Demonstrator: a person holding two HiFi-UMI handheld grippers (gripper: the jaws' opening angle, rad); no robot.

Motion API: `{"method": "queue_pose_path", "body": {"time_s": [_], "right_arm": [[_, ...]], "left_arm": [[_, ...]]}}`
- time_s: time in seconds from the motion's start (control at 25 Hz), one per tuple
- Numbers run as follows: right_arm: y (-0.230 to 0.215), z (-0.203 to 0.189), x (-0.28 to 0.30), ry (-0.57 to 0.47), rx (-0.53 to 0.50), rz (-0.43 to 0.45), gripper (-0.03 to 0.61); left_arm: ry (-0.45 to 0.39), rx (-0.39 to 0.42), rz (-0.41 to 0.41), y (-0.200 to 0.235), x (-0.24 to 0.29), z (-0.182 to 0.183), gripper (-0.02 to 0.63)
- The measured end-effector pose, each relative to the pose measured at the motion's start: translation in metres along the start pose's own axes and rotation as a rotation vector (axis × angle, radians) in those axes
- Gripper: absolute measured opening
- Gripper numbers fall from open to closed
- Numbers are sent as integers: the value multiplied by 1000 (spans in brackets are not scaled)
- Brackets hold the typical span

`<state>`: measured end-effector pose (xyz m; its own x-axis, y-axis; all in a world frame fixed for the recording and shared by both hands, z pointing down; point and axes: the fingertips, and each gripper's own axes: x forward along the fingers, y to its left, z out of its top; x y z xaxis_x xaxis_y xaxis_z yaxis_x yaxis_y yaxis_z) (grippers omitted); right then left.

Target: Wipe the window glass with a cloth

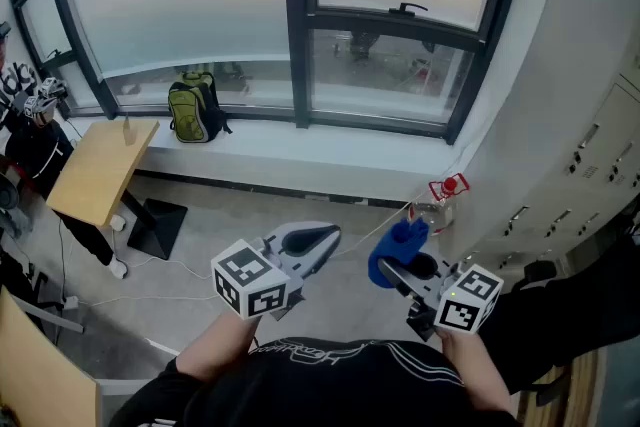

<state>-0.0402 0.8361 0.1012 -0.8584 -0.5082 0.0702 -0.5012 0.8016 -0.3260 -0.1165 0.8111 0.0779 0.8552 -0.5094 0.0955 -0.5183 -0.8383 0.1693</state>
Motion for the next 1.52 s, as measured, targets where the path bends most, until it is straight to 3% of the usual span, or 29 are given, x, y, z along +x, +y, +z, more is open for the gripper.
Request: {"method": "queue_pose_path", "body": {"time_s": [0.44, 0.64, 0.92, 1.2, 1.52], "right_arm": [[-8, 1, -28, -25, 26, -53, 92], [-19, -6, -40, -24, 35, -68, 94], [-20, -16, -41, 1, 14, -66, 92], [-55, -19, -31, -11, 63, -70, 93], [-134, -10, 15, -33, 98, -31, 92]], "left_arm": [[23, 7, -111, -35, 21, -12, 5], [26, 66, -114, -46, 34, -20, 5], [52, 75, -136, -50, 40, -25, 5], [47, 20, -79, -23, 50, -27, 5], [67, -49, 1, 55, 93, -39, 5]]}}
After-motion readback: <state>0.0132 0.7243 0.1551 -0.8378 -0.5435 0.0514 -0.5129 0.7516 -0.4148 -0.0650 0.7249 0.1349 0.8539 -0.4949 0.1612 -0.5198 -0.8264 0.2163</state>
